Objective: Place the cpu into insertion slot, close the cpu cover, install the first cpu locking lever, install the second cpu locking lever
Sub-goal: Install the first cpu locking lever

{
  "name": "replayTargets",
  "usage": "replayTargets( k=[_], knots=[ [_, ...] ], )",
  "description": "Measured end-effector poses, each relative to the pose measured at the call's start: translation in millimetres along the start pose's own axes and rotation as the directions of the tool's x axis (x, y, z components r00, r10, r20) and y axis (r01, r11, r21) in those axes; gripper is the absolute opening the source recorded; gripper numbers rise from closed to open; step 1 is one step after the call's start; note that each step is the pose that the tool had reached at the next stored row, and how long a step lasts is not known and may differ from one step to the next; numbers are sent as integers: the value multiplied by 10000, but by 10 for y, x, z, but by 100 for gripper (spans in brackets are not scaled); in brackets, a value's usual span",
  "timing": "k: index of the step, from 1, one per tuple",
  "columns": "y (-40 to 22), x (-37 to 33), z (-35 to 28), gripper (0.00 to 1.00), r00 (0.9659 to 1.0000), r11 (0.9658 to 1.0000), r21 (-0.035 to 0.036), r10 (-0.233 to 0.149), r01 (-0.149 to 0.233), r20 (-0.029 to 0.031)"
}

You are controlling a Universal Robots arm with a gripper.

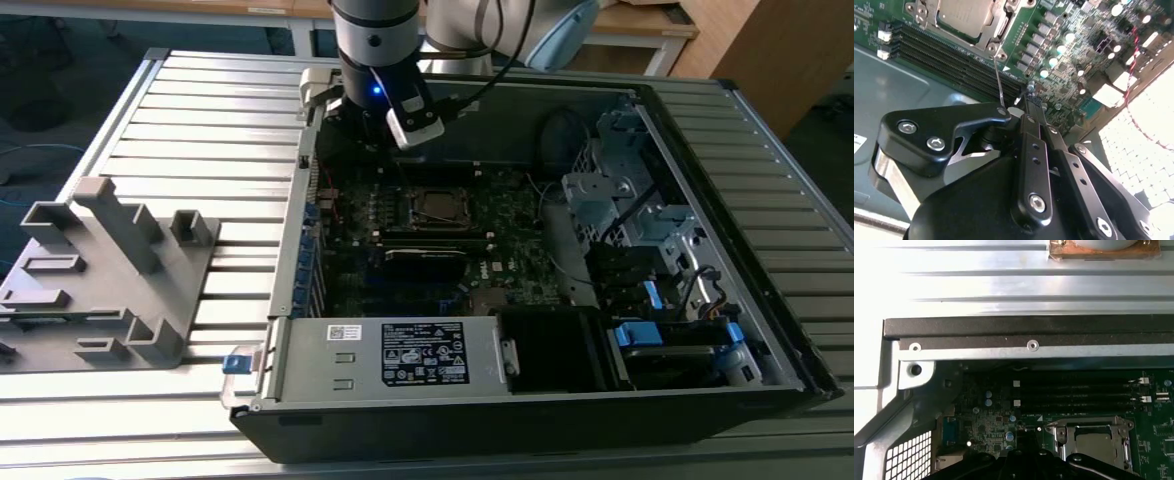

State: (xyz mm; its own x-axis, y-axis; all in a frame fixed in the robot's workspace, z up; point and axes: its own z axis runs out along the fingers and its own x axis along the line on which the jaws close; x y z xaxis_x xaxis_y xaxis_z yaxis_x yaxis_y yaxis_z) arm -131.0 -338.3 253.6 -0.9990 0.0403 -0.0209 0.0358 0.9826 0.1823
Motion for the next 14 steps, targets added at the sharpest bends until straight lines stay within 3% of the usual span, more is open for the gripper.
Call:
replayTargets(
  k=[2,3,5,7,9,14],
  knots=[
    [0,0,0,10,10000,9998,-189,6,-6,-7],
    [0,0,0,10,10000,9997,-231,7,-7,-8],
    [0,0,0,10,10000,9997,-261,9,-9,-9],
    [0,0,0,10,10000,9993,-374,10,-11,-14],
    [0,0,0,10,10000,9990,-436,13,-14,-16],
    [0,-17,1,10,10000,9987,-513,14,-15,-18]
  ],
)
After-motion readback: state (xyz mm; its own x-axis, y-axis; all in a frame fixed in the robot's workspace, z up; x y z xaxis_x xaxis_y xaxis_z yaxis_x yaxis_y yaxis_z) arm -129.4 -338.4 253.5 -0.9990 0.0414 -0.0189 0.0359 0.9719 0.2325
